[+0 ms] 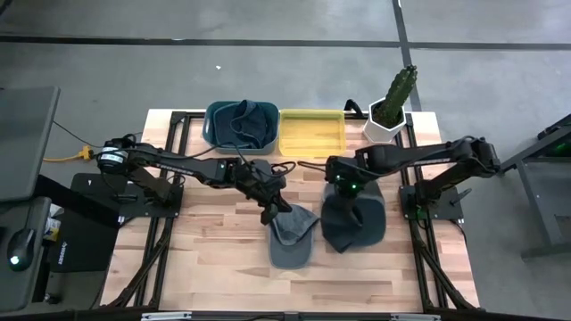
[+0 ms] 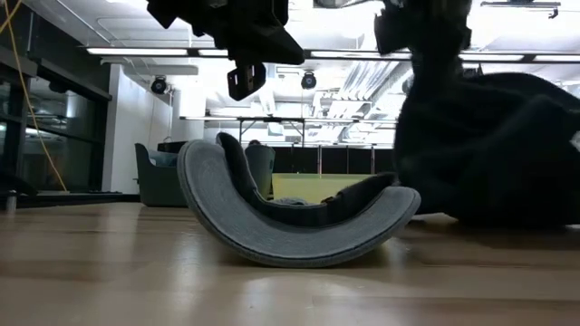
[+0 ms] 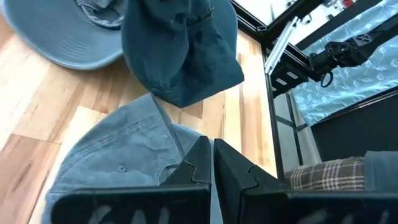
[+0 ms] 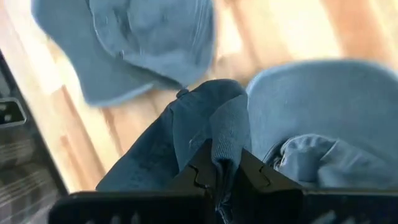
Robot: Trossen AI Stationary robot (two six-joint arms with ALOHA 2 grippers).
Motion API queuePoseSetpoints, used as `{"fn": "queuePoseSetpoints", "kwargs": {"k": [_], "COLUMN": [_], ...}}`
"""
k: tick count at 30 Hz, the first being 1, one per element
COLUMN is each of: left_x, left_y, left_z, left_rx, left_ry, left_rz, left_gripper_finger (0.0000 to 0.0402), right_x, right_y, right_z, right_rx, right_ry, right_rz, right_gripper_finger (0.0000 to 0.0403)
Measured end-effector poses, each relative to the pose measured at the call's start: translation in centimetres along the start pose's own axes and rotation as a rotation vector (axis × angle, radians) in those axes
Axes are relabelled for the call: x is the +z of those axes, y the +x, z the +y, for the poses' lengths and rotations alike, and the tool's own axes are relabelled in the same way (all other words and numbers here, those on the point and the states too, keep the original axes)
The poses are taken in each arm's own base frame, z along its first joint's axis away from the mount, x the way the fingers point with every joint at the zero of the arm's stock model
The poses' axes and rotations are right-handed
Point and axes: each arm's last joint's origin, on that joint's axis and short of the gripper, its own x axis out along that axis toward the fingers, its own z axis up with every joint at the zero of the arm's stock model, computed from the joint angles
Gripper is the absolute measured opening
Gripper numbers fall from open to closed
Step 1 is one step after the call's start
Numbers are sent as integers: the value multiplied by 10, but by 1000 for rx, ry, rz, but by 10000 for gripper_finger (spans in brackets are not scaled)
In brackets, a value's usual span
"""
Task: Pick & Place hat
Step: Put the blue cap into the blue bin
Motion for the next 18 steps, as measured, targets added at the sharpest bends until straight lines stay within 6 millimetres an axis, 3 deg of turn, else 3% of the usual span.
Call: {"fn": "queuePoseSetpoints", "kwargs": {"k": [7, 18], "left_x": [8, 20], "left_y": [-8, -52], "left_z": [8, 15], "left_rx": [11, 103], "left_ry": [-14, 23], "left_rz": [-21, -70], "left_gripper_finger": [0, 0], "right_x": [12, -6], "right_y": [-27, -75], "right_z": [8, 2], "right_rx": [-75, -179], "right_ry": [-42, 6], "right_rz": [-151, -402], "right_gripper_finger": [10, 10]}}
